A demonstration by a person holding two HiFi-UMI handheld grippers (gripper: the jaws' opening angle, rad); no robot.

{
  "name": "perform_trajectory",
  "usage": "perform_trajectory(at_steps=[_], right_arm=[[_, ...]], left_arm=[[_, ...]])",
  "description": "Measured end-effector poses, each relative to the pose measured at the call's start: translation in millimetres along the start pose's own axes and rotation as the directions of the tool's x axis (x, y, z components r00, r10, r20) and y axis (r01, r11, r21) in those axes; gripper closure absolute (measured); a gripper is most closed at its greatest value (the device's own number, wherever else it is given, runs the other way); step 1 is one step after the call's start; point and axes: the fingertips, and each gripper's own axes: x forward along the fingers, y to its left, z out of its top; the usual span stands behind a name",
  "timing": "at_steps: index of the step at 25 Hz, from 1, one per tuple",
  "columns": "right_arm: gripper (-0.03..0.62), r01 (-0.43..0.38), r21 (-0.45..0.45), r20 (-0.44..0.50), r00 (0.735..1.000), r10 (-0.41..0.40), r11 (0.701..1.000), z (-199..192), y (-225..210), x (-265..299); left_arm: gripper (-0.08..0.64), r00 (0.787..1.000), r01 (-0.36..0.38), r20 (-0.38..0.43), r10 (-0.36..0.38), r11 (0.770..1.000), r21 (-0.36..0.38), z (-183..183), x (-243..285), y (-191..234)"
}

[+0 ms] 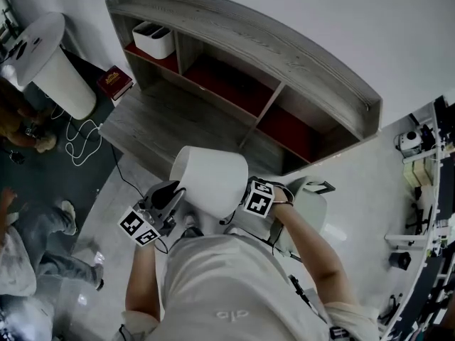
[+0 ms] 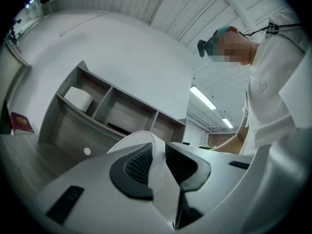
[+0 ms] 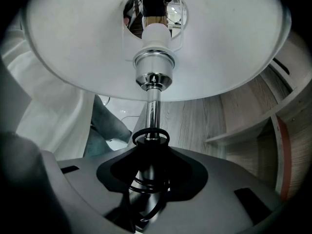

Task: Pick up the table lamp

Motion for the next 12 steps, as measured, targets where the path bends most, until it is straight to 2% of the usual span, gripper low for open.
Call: perform_trajectory(at_steps=[12], right_arm=[[0.414, -0.004, -0.011, -0.007, 1.0, 0.004, 1.0, 2.5, 1.3, 2.0]], left_arm=[[0.466, 1.0, -0.007, -0.006, 0.007, 1.0, -0.007, -0.9, -2.5, 1.6]])
